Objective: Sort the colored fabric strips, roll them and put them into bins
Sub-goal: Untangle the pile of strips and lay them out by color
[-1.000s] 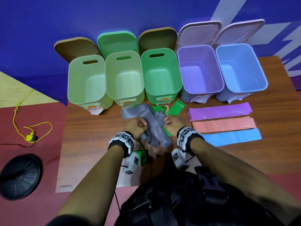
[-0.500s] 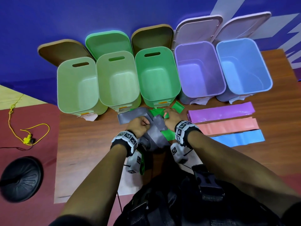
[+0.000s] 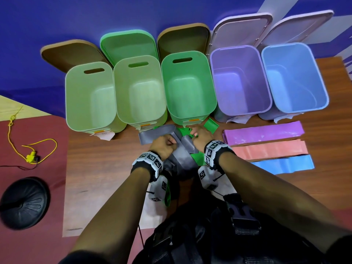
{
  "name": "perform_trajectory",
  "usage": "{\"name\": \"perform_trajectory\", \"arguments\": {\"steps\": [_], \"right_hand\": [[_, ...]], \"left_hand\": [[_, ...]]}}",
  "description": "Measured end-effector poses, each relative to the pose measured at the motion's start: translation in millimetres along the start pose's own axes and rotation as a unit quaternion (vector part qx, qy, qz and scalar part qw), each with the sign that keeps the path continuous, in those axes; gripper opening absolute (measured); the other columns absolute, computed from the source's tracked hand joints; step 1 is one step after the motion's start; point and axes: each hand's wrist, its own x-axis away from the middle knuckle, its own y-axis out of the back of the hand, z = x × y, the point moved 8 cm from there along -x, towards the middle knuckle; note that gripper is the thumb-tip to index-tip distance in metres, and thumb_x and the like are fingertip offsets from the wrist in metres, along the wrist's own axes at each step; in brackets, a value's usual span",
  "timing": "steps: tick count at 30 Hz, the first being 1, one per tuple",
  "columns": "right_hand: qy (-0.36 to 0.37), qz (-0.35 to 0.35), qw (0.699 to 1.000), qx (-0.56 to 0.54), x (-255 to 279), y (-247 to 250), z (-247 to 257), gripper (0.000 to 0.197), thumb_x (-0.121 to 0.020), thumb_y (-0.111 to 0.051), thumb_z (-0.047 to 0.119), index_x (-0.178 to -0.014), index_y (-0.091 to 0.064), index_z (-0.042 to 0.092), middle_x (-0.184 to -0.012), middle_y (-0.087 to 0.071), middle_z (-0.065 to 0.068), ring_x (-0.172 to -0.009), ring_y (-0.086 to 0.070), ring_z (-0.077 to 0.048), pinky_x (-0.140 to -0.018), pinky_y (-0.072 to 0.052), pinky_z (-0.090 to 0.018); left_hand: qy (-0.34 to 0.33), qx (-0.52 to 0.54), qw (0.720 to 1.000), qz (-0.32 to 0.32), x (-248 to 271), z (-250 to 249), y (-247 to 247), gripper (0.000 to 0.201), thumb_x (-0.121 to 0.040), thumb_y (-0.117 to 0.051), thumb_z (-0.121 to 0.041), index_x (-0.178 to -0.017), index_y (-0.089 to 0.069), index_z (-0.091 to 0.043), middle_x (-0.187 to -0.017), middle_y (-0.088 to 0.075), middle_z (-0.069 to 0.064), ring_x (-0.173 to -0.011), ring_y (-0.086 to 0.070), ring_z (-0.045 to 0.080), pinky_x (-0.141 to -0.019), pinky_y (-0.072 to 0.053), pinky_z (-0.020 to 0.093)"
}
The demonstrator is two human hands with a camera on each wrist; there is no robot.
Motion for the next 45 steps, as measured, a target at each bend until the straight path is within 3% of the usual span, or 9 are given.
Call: {"name": "perform_trajectory", "arguments": {"steps": [6,9,13,16,20,27,33,37,45], "right_hand": [[-0.015,-0.015,0.999,-0.027,2.6,3.6,-8.5,0.015,-0.085,-0.057,0.004,-0.093,-0.059,0.016,-0.092,-0.062,-0.001,-0.095,-0.061,-0.025,-0.076,-0.045,-0.027],[-0.048,0.003,0.998,-0.048,7.0,-0.1,-18.6,0.025,-0.080,-0.074,0.012,-0.098,-0.056,0.018,-0.090,-0.060,0.002,-0.094,-0.061,-0.023,-0.082,-0.051,-0.031],[-0.050,0.018,0.995,-0.088,11.9,-0.6,-21.6,0.026,-0.078,-0.080,0.010,-0.069,-0.060,0.023,-0.081,-0.066,0.001,-0.093,-0.067,-0.024,-0.091,-0.055,-0.037],[-0.012,-0.028,0.988,-0.155,22.1,13.5,-14.3,0.028,-0.078,-0.076,-0.004,-0.064,-0.063,0.017,-0.067,-0.064,0.008,-0.082,-0.068,-0.019,-0.075,-0.055,-0.021],[0.023,-0.030,0.982,-0.184,41.0,27.2,-3.7,0.013,-0.080,-0.075,-0.002,-0.087,-0.069,0.009,-0.079,-0.060,0.000,-0.070,-0.052,-0.010,-0.054,-0.039,-0.007],[0.061,-0.007,0.959,-0.278,62.2,27.7,6.1,0.035,-0.073,-0.074,-0.013,-0.073,-0.066,0.022,-0.077,-0.058,-0.004,-0.074,-0.052,-0.016,-0.072,-0.044,-0.024],[0.061,0.012,0.939,-0.339,72.6,30.4,12.3,0.039,-0.072,-0.077,-0.014,-0.090,-0.064,0.018,-0.075,-0.061,-0.002,-0.070,-0.054,-0.012,-0.072,-0.049,-0.021],[0.056,-0.013,0.936,-0.346,73.1,36.5,9.8,0.038,-0.080,-0.070,-0.011,-0.106,-0.056,0.012,-0.087,-0.062,-0.007,-0.072,-0.057,-0.013,-0.062,-0.047,-0.013],[0.032,0.038,0.923,-0.381,78.8,21.8,10.6,0.040,-0.075,-0.074,-0.007,-0.106,-0.057,0.013,-0.114,-0.066,-0.013,-0.098,-0.065,-0.024,-0.083,-0.057,-0.036]], "left_hand": [[-0.005,-0.024,1.000,0.004,-1.9,-1.1,-1.6,0.018,-0.087,-0.067,-0.017,-0.074,-0.057,-0.026,-0.076,-0.067,-0.005,-0.083,-0.066,0.021,-0.076,-0.047,0.026],[-0.013,-0.028,1.000,0.000,-0.4,-4.2,-1.0,0.015,-0.085,-0.067,-0.017,-0.076,-0.059,-0.026,-0.077,-0.066,-0.006,-0.079,-0.063,0.019,-0.072,-0.045,0.024],[-0.021,-0.025,0.999,-0.004,5.1,-9.6,-2.3,0.017,-0.085,-0.066,-0.014,-0.076,-0.058,-0.026,-0.077,-0.068,-0.004,-0.080,-0.066,0.022,-0.079,-0.051,0.028],[-0.032,-0.036,0.999,-0.003,10.6,-17.9,-5.9,0.016,-0.085,-0.065,-0.018,-0.076,-0.057,-0.028,-0.079,-0.069,-0.006,-0.085,-0.068,0.021,-0.083,-0.052,0.031],[-0.043,-0.020,0.999,0.003,18.5,-29.8,-11.5,0.012,-0.086,-0.065,-0.016,-0.084,-0.060,-0.027,-0.077,-0.068,-0.006,-0.085,-0.068,0.023,-0.083,-0.055,0.037],[-0.081,0.053,0.995,-0.013,37.2,-44.6,-10.6,0.063,-0.084,-0.069,-0.011,-0.137,-0.039,-0.025,-0.083,-0.071,0.002,-0.078,-0.068,0.024,-0.074,-0.055,0.036],[-0.099,0.099,0.990,0.007,50.9,-61.2,-10.0,0.017,-0.085,-0.068,-0.014,-0.094,-0.059,-0.024,-0.080,-0.065,0.009,-0.074,-0.060,0.024,-0.069,-0.049,0.035],[-0.114,0.105,0.988,0.003,47.7,-58.0,-8.4,0.022,-0.070,-0.072,-0.037,-0.086,-0.059,-0.028,-0.078,-0.064,0.001,-0.068,-0.057,0.022,-0.068,-0.049,0.044],[-0.094,0.136,0.986,0.004,39.5,-53.9,-9.7,0.029,-0.071,-0.058,-0.052,-0.088,-0.046,-0.032,-0.093,-0.069,0.020,-0.079,-0.070,0.040,-0.079,-0.055,0.059]]}}
